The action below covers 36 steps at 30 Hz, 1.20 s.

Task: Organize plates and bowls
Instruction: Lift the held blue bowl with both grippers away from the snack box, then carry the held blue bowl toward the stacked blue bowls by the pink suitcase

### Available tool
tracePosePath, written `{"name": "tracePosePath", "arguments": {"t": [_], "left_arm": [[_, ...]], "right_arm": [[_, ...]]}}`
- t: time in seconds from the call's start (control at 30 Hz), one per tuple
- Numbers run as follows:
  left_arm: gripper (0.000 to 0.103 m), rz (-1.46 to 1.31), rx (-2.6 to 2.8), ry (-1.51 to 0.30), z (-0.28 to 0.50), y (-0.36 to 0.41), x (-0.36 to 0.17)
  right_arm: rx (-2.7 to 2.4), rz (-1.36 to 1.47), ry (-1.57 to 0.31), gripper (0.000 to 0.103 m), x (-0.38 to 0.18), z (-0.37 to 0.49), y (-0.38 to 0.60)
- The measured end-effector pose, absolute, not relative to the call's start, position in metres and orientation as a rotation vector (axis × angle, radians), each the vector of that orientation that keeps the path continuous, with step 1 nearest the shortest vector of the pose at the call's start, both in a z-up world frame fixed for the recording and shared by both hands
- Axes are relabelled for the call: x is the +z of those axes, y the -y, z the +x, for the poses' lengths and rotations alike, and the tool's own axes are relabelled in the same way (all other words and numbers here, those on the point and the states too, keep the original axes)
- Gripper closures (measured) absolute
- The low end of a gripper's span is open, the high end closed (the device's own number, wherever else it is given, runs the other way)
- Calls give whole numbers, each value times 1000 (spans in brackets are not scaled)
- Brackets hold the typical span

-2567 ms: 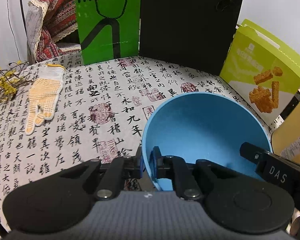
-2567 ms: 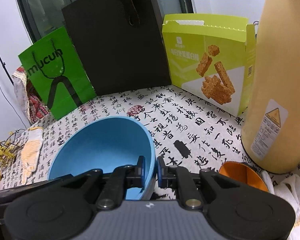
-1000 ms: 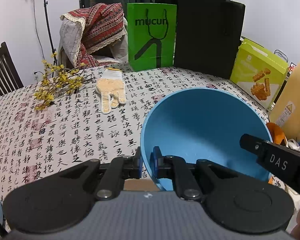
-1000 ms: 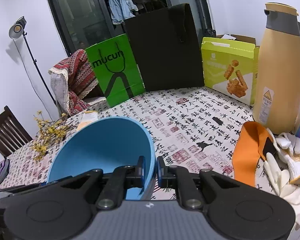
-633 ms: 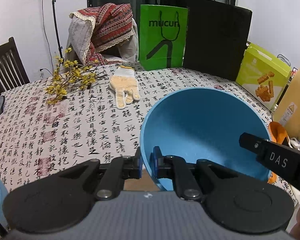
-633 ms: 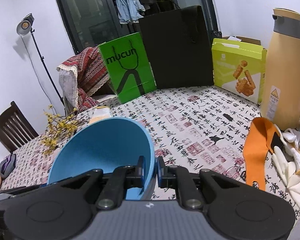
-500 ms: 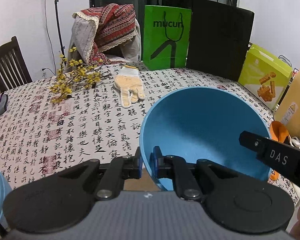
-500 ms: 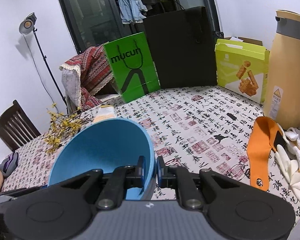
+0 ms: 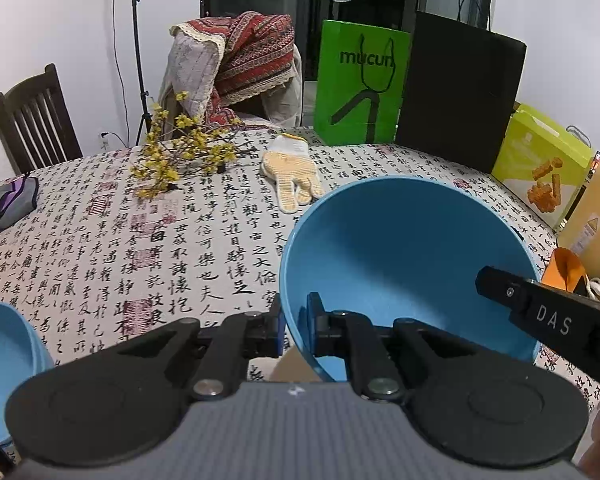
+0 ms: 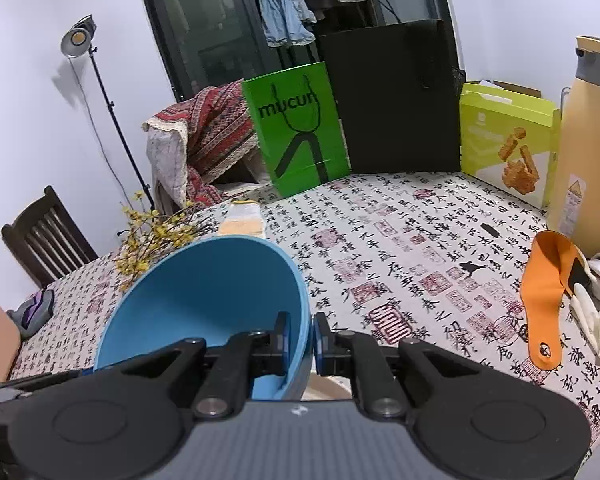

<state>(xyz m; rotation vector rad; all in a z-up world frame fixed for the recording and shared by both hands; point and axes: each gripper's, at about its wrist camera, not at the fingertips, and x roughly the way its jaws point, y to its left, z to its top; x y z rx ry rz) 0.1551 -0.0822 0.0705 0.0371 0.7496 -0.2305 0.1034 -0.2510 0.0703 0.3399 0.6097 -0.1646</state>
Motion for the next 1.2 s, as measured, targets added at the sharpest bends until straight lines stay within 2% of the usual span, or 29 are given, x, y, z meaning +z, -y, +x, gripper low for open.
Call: {"name": "tracePosePath", "arguments": {"t": [1.2], "left_arm": [[92, 5, -149, -737, 138, 3, 73]], "right_arm": [[-60, 309, -629, 92, 68, 106, 174]]}}
